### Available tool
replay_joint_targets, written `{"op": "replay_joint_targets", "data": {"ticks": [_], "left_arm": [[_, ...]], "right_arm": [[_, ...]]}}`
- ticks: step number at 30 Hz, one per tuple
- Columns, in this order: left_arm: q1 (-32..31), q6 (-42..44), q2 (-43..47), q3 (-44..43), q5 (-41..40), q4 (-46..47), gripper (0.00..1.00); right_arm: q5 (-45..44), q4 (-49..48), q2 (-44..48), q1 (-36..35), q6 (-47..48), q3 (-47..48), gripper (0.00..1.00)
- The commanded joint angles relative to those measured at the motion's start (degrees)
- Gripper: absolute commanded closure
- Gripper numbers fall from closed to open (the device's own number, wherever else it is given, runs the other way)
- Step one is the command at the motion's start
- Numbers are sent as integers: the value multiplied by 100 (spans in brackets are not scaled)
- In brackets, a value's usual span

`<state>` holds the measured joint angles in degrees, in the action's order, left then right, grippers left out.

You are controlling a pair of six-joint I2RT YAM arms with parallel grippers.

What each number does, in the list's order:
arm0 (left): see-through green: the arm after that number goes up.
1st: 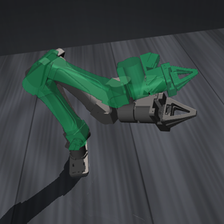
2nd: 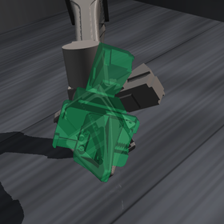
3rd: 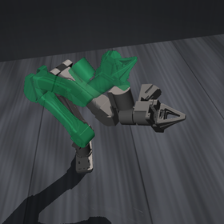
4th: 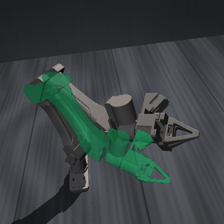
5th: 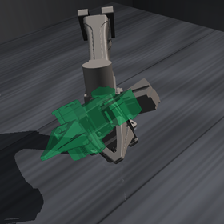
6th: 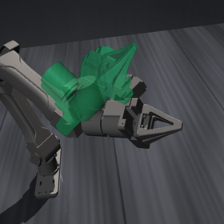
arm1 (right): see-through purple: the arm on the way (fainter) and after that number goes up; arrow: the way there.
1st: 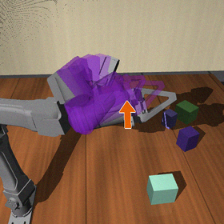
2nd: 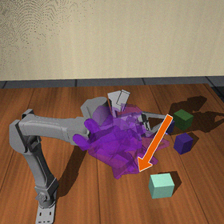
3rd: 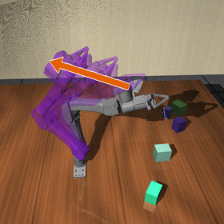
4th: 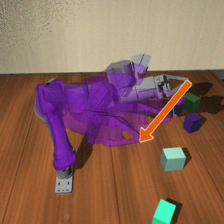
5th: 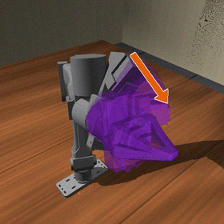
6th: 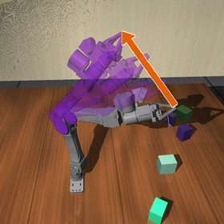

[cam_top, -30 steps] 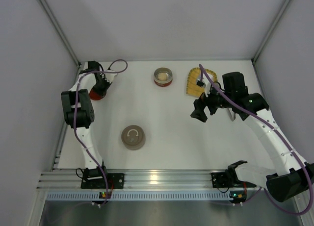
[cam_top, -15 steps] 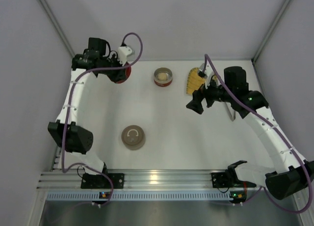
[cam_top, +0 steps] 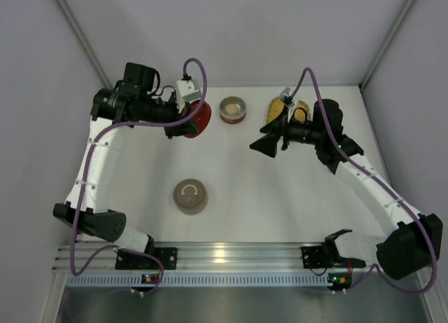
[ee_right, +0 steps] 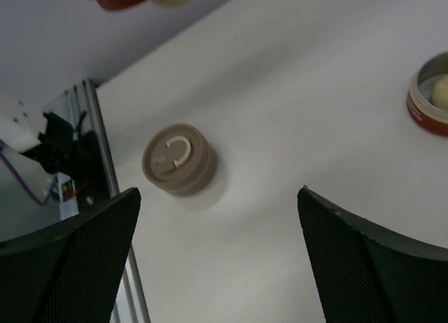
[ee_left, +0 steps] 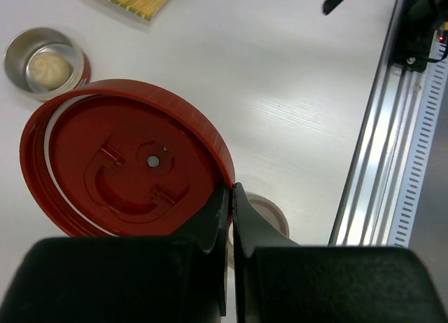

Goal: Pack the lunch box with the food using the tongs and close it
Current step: Pick up the box lid from the center of the board.

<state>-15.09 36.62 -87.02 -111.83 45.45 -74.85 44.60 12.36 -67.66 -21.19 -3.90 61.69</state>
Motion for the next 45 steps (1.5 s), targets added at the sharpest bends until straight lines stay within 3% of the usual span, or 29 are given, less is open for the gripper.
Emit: {"op": "replay_joint_targets", "data": {"ticks": [1, 3, 6, 8, 9, 10, 13, 16, 25, 45], "left_arm": [[-318, 302, 230, 56, 307, -214, 100], [-547, 241, 273, 48, 105, -171, 100], [-872, 196, 326, 12, -307, -144, 100], [-1153, 257, 379, -5, -571, -196, 100], [-1250, 275, 405, -5, -633, -197, 100], [-1338, 275, 432, -5, -678, -188, 100], [-1601, 275, 484, -5, -687, -197, 100], [-1699, 214, 511, -23, -634, -188, 100], [-1743, 3, 485, -41, -414, -65, 100], [-1734, -50, 581, 241, -116, 41, 100]], "right_arm": [[988, -2733, -352, 45, -1855, -420, 9], [1225, -4573, -598, 45, -3301, -798, 10], [1375, -6170, -1178, 45, -4675, -1097, 14], [1359, -8231, -1722, 45, -5458, -1281, 18], [1350, -8241, -1724, 54, -5716, -1317, 20], [1358, -9250, -2055, 54, -5962, -1318, 21], [1367, -10828, -2845, 54, -7253, -1151, 26], [1358, -10966, -3051, -8, -7161, -1027, 31], [1420, -10966, -2990, -377, -6562, -1063, 32], [1429, -10966, -2999, -1001, -6421, -571, 26]]}}
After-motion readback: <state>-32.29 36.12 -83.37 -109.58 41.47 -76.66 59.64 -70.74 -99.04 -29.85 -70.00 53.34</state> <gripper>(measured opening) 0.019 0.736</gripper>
